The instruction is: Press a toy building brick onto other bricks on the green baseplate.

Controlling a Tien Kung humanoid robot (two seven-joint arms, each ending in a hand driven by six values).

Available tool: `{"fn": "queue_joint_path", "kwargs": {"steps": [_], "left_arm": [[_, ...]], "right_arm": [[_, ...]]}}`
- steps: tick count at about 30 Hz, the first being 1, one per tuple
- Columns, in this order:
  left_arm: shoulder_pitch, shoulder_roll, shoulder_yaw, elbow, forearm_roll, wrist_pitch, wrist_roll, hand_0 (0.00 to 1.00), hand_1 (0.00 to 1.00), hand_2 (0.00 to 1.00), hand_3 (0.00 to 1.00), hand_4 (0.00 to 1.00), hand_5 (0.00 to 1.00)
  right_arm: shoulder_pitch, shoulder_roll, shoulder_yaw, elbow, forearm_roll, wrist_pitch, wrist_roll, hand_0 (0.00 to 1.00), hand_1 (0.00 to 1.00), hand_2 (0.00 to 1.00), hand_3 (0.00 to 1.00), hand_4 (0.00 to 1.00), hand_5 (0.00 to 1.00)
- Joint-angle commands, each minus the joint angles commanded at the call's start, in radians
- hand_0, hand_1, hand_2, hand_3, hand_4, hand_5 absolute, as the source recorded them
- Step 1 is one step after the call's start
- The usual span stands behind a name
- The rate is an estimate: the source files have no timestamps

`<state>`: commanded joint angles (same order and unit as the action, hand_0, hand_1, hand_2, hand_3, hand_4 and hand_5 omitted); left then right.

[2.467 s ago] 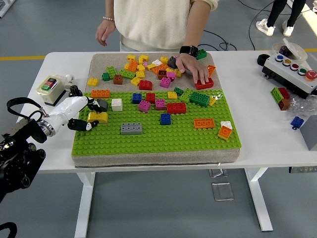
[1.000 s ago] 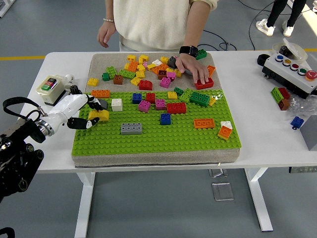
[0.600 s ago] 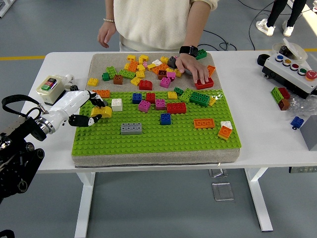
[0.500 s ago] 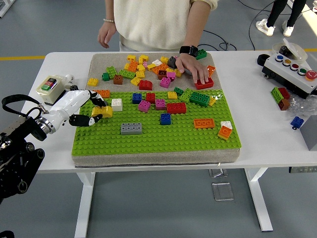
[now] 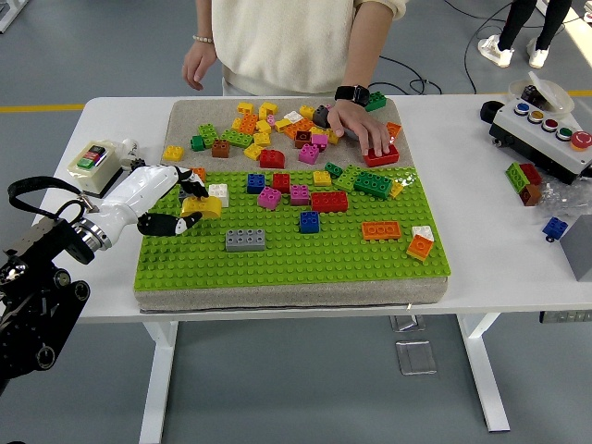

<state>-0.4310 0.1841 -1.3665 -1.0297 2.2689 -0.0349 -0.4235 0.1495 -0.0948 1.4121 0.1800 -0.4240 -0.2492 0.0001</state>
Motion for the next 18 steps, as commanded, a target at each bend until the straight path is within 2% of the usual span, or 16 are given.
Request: {"fn": "queue_joint_path", "kwargs": {"steps": [11, 17, 18], "left_arm": [[0.037, -0.017, -0.001, -0.051, 0.0, -0.012, 0.012, 0.705, 0.576, 0.56, 0.544, 0.713, 0.002], [0.037, -0.021, -0.003, -0.036, 0.0, -0.013, 0.011, 0.705, 0.575, 0.56, 0.543, 0.714, 0.002], [0.037, -0.02, -0.005, -0.035, 0.0, -0.015, 0.011, 0.77, 0.613, 0.571, 0.541, 0.684, 0.072]], "right_arm": [[-0.002, -0.001, -0.002, 0.0, -0.003, 0.0, 0.005, 0.734, 0.654, 0.704, 0.588, 0.911, 0.492], [-0.004, 0.0, -0.005, 0.0, -0.003, 0.001, 0.006, 0.734, 0.654, 0.704, 0.588, 0.911, 0.493], [-0.004, 0.0, -0.005, 0.0, -0.003, 0.0, 0.006, 0.734, 0.654, 0.704, 0.587, 0.911, 0.492]]}}
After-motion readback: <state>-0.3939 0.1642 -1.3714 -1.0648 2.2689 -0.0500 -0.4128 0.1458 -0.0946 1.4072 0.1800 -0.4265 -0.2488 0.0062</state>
